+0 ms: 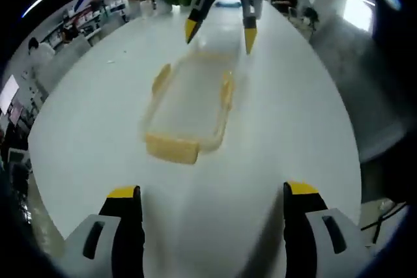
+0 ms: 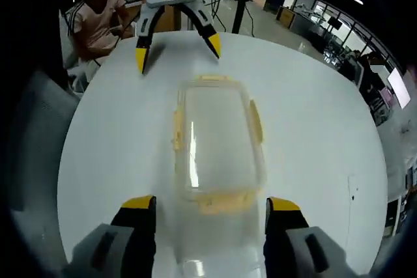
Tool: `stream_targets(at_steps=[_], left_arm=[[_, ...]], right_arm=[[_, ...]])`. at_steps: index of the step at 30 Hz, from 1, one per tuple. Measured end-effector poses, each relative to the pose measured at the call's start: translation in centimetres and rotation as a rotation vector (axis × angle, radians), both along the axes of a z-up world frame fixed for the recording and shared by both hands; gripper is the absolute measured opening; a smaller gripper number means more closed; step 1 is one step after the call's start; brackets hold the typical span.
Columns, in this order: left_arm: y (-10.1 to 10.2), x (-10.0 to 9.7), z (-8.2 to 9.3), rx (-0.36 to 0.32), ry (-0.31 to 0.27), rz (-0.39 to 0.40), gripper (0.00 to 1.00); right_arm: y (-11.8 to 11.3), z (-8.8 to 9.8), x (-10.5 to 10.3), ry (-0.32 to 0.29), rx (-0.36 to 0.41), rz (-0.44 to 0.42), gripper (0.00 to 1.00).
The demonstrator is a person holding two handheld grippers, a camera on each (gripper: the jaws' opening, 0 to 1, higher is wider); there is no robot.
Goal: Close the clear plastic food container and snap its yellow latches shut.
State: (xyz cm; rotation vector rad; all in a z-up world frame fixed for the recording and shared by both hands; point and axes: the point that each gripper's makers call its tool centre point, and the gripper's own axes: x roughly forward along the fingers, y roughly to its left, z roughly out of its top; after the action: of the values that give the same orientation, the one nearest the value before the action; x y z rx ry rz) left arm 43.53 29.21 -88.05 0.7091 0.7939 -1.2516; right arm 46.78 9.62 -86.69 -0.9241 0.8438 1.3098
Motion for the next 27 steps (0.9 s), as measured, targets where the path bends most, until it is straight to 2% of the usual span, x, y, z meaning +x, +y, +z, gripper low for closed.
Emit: stream_targets(at_steps=[3,5,6,7,10,12,13,16,22,26,27], left_arm=[[-0.1,0.7,-0.2,-0.003,0.014,-0.017,0.86],[0.2,1.8,-0.6,0.037,-0.035,-0.065,0.87],[0.4,2.1,-0.8,0.051,-0.036,-0.078,0.87],[0.0,2.0,-0.7,0.023,-0.004,-0.062,0.87],[-0.2,2.8,-0.8,0.028,0.014,-0.073,0.87],[-0.3,3.0,-1.0,0.035,0.038,-0.068,0.86],[-0.4,3.2,-1.0,0.033,0.04,-0.069,0.87],[-0.6,3.5,-0.9,0.04,0.038,-0.099,0.84],[-1.2,3.6,-0.6,0.065,0.032,-0.161,0.68],[-1.8,3.9,-0.4,0.054,0.025,-0.17,0.44],[-2.0,4.1,-0.3,0.053,0.019,-0.157,0.41]], right_arm=[[-0.2,-0.5,0.9,0.004,-0.032,0.029,0.57],[-0.3,-0.5,1.0,0.022,-0.038,0.052,0.54],[-0.3,-0.7,1.3,0.021,-0.047,0.06,0.52],[-0.3,-0.8,1.5,0.018,-0.052,0.061,0.52],[-0.5,-1.2,1.7,0.029,-0.075,0.085,0.51],[-0.4,-1.4,1.4,0.056,-0.083,0.099,0.46],[-0.5,-1.6,1.2,0.071,-0.092,0.105,0.44],[-1.0,-2.2,1.5,0.063,-0.13,0.119,0.39],[-0.5,-2.4,1.6,0.074,-0.111,0.113,0.38],[-0.2,-2.4,1.6,0.077,-0.105,0.122,0.37],[-0.1,-2.4,1.6,0.079,-0.104,0.118,0.37]])
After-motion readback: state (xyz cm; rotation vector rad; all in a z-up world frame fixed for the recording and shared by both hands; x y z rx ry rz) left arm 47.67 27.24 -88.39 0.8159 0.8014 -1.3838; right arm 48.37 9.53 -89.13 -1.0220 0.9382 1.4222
